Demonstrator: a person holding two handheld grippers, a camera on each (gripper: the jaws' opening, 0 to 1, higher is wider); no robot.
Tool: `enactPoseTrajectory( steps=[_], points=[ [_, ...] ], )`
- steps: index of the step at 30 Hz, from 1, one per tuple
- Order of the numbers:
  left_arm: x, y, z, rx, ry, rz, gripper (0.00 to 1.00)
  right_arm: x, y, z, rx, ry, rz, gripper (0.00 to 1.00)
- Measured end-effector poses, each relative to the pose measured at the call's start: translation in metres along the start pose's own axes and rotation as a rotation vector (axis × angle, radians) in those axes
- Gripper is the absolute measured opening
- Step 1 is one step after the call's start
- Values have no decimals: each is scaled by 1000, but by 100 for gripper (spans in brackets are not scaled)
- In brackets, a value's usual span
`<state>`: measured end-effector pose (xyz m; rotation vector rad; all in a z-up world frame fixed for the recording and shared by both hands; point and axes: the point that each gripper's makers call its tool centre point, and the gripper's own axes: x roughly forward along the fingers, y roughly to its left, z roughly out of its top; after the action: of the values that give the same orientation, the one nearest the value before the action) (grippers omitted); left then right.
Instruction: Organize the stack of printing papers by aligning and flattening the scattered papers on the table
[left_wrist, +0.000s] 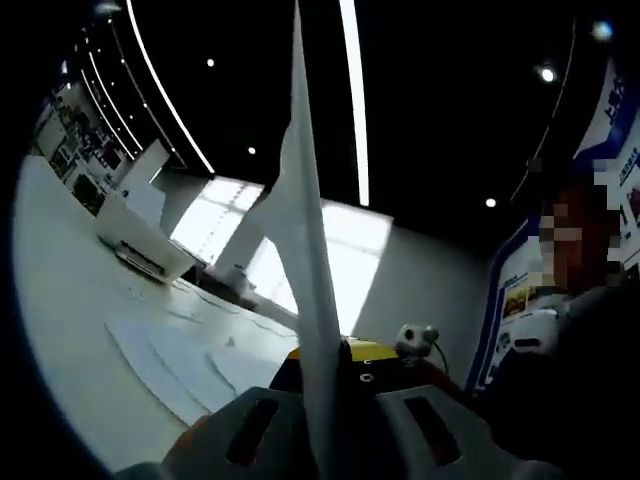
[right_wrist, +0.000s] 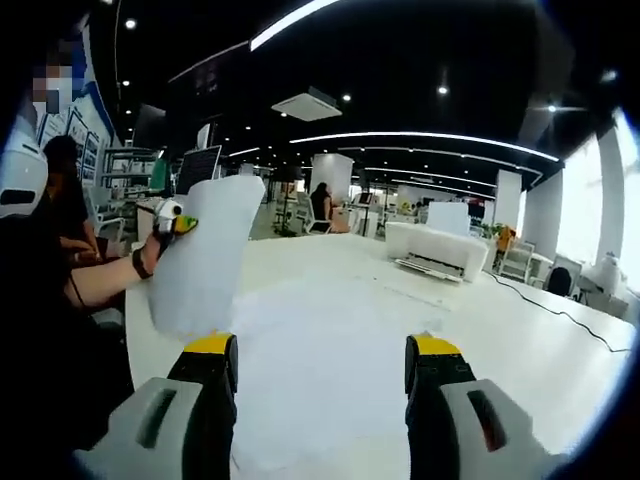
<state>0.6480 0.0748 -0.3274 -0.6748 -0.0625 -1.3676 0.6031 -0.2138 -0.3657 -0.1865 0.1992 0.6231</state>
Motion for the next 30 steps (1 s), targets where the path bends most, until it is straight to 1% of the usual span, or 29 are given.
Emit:
enactPoseTrajectory(
  steps=[2, 6, 7, 9, 11, 13, 18, 19, 20, 21, 23, 24, 27, 29, 30],
  points=[
    [-1, 3, 2, -2, -9, 8, 5, 1, 2, -4, 0, 9, 9, 64],
    [-3, 5, 5, -13, -24, 7, 5, 6, 13, -15, -38, 37, 57, 66],
    [-3, 4, 5, -20, -27, 2, 5, 9, 18, -21, -46, 53, 77, 65],
    [-2, 3, 5, -23, -29, 0, 5, 12, 20, -27, -34, 68, 95, 64],
    [-4, 6, 6, -27, -30, 1, 5, 17, 25, -34, -14, 80, 119, 65],
    [-3, 5, 6, -29, -29, 2, 5, 20, 29, -40, -13, 91, 133, 66],
    [-2, 4, 4, -33, -29, -1, 5, 24, 36, -53, -22, 116, 168, 72],
    [-2, 3, 4, -34, -30, -3, 5, 25, 35, -58, -15, 129, 163, 73],
    [-1, 2, 4, -37, -32, -7, 5, 24, 30, -66, -6, 169, 140, 73],
    [-1, 2, 4, -38, -32, -9, 5, 25, 26, -70, -8, 186, 126, 73],
    [1, -1, 2, -40, -29, -12, 5, 27, 18, -78, -23, 206, 97, 73],
    [1, -1, 2, -37, -28, -11, 5, 27, 17, -80, -26, 210, 94, 74],
    [0, 0, 3, -36, -29, -13, 5, 27, 16, -83, -33, 212, 104, 76],
    [0, 0, 3, -35, -31, -13, 5, 28, 20, -84, -35, 207, 128, 77],
    [0, 0, 4, -33, -35, -12, 5, 30, 24, -87, -57, 208, 162, 77]
  ],
)
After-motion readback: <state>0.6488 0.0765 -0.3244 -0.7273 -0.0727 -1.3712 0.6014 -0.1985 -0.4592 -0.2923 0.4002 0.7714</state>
